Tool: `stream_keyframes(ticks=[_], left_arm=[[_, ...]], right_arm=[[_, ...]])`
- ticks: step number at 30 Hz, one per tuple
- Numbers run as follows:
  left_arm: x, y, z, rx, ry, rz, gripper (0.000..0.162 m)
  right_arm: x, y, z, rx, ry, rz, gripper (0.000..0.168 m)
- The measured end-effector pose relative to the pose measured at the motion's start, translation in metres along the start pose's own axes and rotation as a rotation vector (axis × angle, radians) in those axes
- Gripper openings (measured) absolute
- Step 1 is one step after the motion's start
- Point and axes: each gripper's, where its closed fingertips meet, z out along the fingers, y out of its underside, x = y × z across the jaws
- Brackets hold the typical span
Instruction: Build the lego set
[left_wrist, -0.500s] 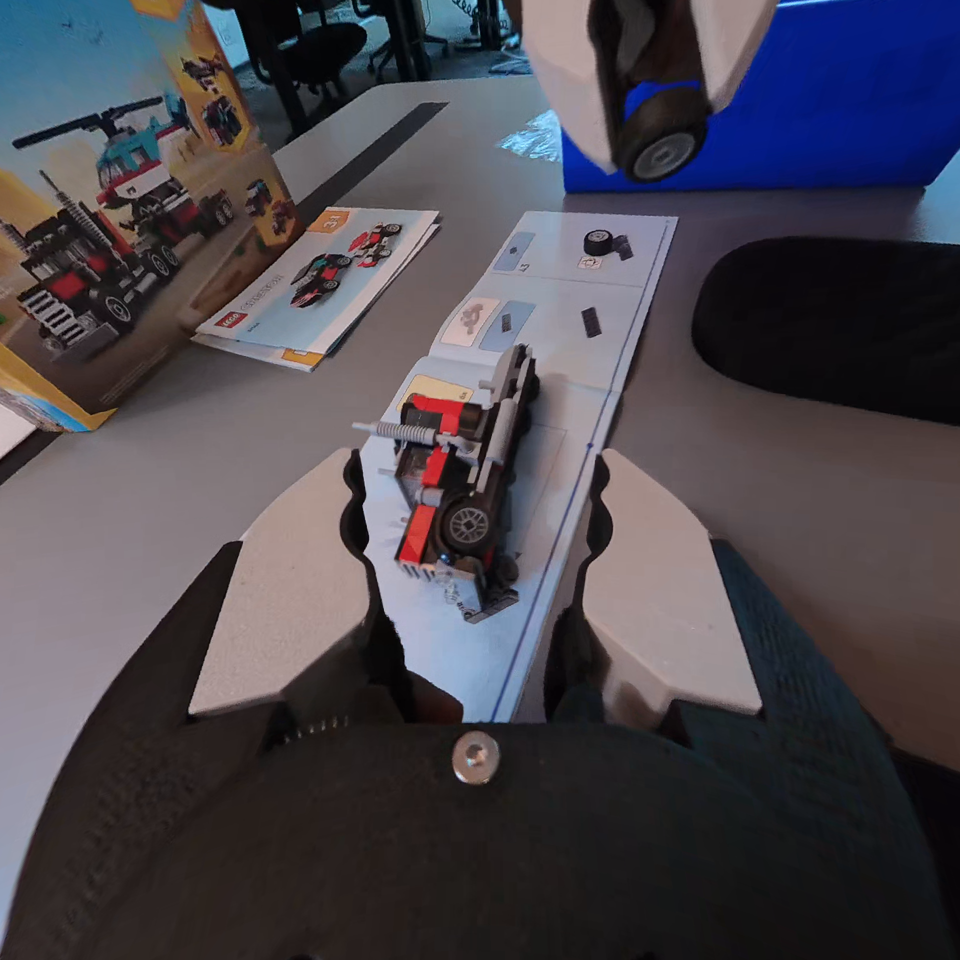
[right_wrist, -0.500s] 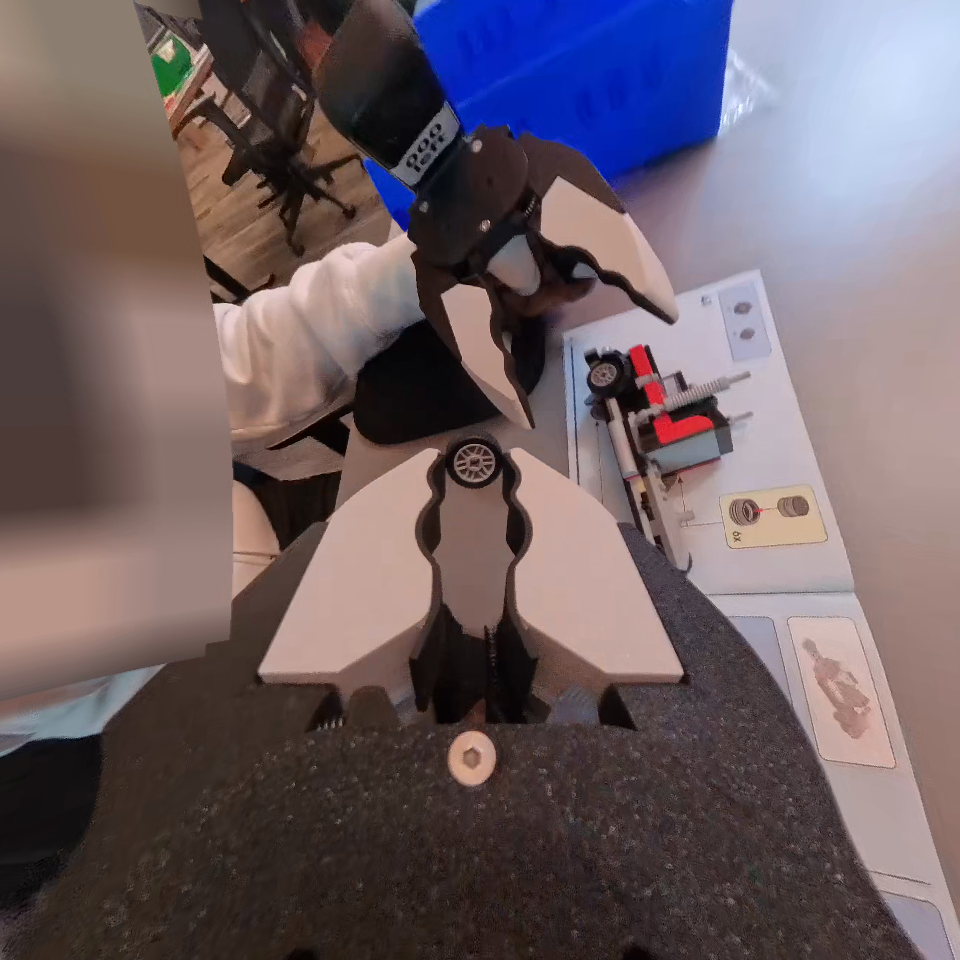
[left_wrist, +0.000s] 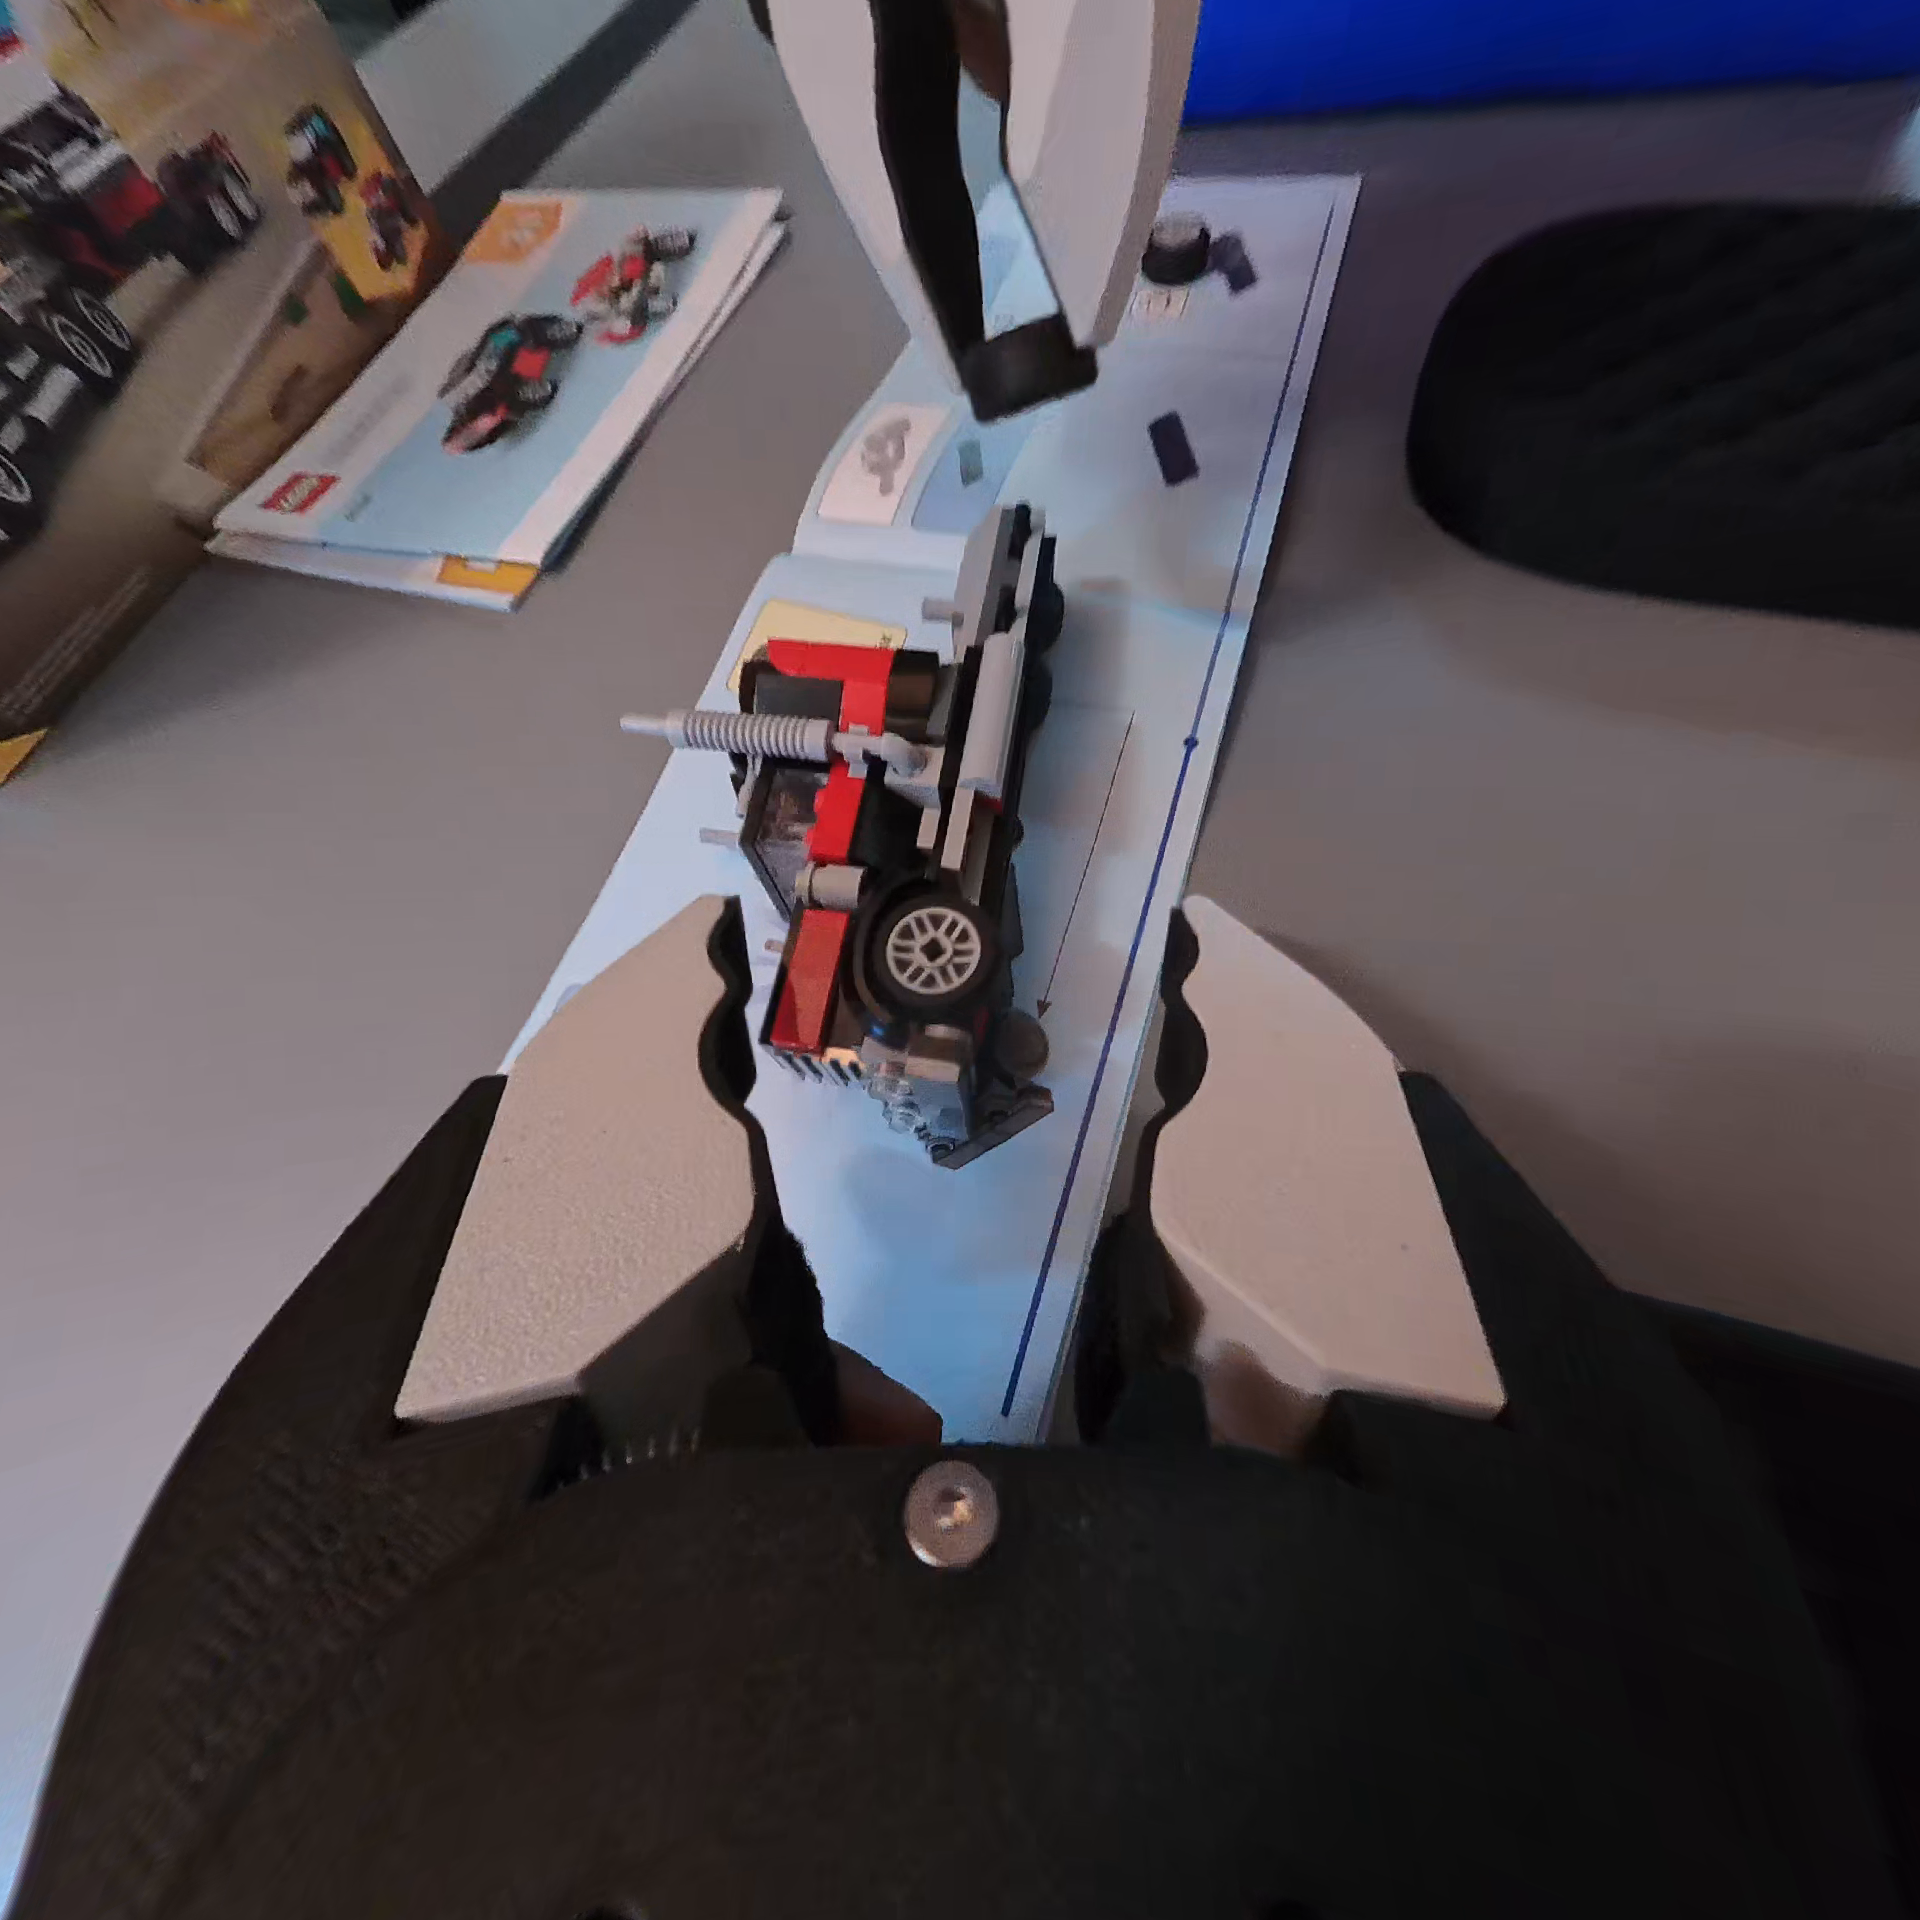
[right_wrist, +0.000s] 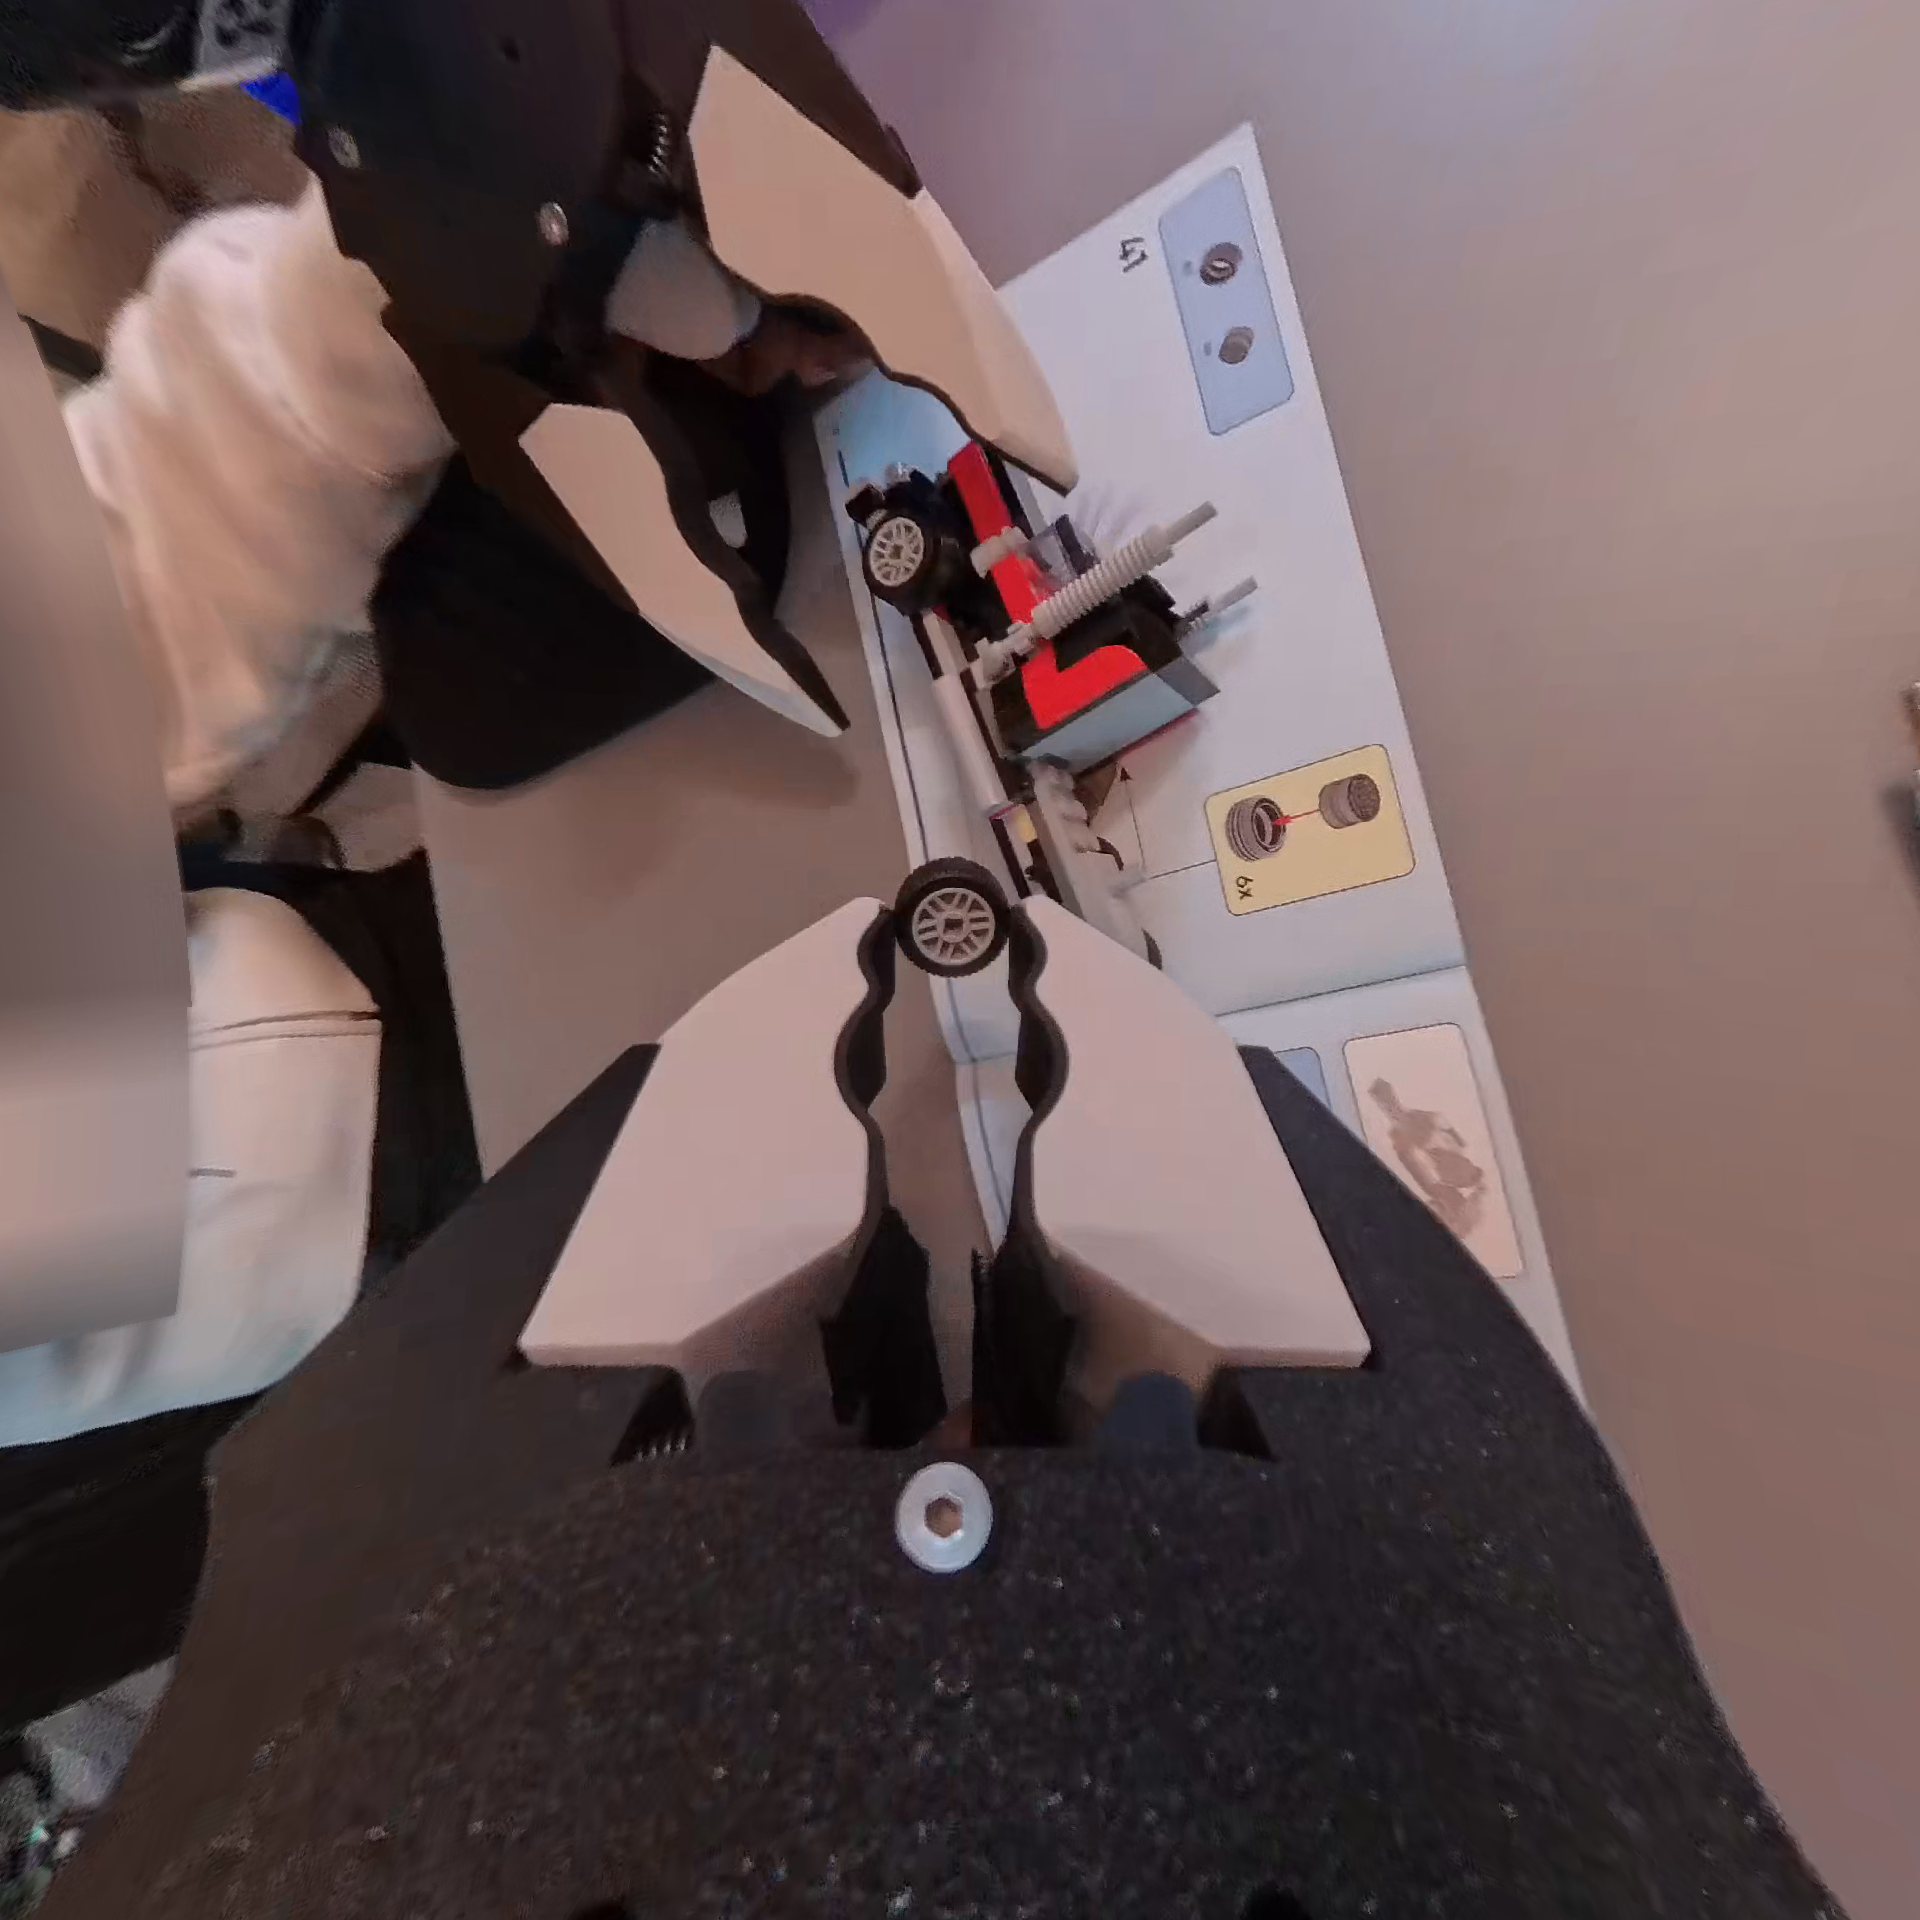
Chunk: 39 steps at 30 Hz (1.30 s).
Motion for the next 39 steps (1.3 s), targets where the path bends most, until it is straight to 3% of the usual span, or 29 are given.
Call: stream_keyframes(ticks=[8,13,32,35,39], left_arm=[[-0.013,-0.003,-0.009,0.052,-0.053,-0.065,0.059],[-0.017,-0.008,-0.014,0.102,-0.049,-0.107,0.057],[-0.012,0.021,0.003,-0.141,-0.047,-0.083,0.056],[-0.011,0.023,0.004,-0.16,-0.034,-0.089,0.046],[-0.011,0.023,0.004,-0.156,-0.01,-0.125,0.046]], right_arm=[[0.008,-0.004,0.012,-0.116,0.107,-0.067,0.021],[0.011,-0.006,0.02,-0.171,0.116,-0.067,0.021],[0.018,0.004,0.022,-0.191,0.13,-0.037,0.021],[0.019,0.008,0.024,-0.215,0.145,-0.046,0.021],[0.018,0.008,0.025,-0.208,0.144,-0.052,0.021]])
